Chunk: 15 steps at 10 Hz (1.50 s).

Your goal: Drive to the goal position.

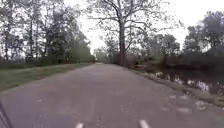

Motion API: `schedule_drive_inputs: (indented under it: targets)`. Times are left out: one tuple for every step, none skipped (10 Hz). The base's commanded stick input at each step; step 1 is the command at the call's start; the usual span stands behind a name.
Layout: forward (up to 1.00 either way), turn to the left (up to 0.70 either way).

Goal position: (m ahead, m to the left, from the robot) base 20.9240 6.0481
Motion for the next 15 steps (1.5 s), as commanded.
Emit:
schedule_drive_inputs:
  targets:
    - [0.7,0.0]
    - [0.7,0.0]
    - [0.7,0.0]
    - [0.7,0.0]
    - [0.7,0.0]
    - [0.7,0.0]
    - [0.7,0.0]
    - [0.7,0.0]
    - [0.7,0.0]
    - [0.7,0.0]
    - [0.7,0.0]
    - [0.7,0.0]
    - [0.7,0.0]
    - [0.7,0.0]
    - [0.7,0.0]
